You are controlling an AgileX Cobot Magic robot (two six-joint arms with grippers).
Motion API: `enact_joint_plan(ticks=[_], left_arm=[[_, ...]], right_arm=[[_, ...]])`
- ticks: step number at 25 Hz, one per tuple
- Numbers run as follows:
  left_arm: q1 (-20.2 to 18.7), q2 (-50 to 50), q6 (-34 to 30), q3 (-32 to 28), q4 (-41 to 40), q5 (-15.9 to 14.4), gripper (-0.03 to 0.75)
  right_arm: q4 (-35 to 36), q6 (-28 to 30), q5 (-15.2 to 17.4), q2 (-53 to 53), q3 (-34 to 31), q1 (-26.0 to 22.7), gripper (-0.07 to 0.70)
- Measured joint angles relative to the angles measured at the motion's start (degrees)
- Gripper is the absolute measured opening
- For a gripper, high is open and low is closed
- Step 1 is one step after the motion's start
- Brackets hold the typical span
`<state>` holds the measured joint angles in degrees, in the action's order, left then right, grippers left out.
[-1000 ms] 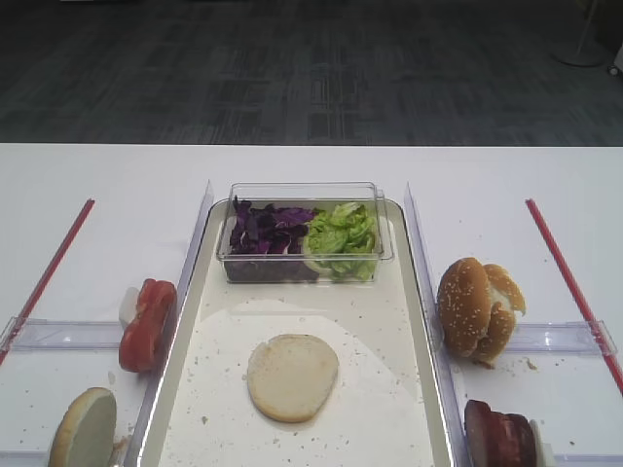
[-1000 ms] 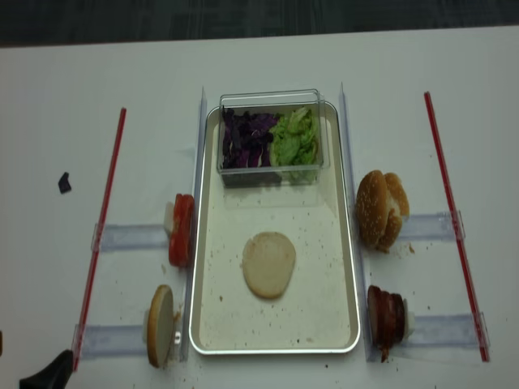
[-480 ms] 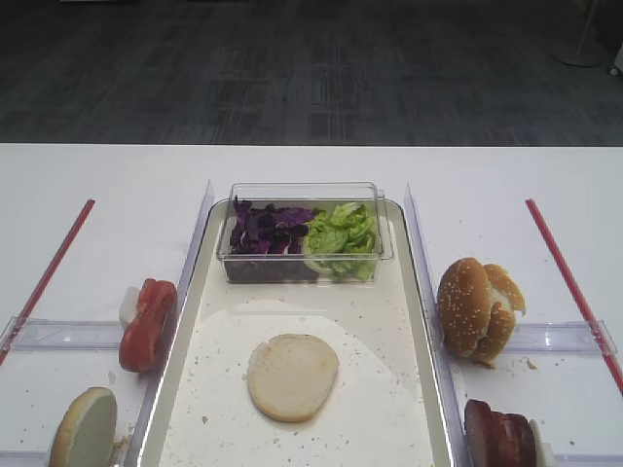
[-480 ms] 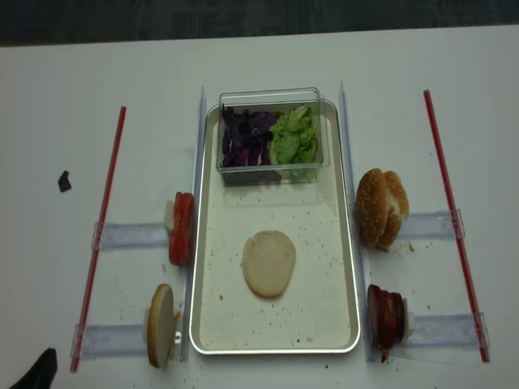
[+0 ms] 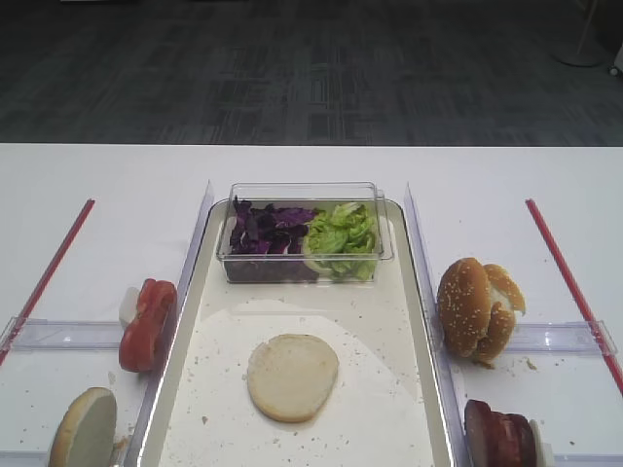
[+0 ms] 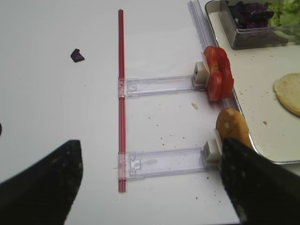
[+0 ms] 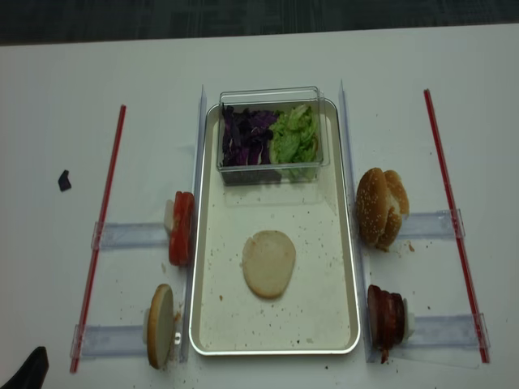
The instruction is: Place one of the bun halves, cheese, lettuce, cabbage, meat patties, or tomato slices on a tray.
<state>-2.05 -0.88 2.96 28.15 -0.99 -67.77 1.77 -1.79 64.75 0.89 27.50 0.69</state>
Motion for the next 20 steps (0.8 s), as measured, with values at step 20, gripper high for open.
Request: enact_joint_plan(ticks=[20], left_arm=[[0.0, 0.0, 0.0, 0.0, -0.1, 0.0, 0.554]], right_arm=[[0.0, 0.0, 0.0, 0.0, 0.0, 0.0, 0.571]])
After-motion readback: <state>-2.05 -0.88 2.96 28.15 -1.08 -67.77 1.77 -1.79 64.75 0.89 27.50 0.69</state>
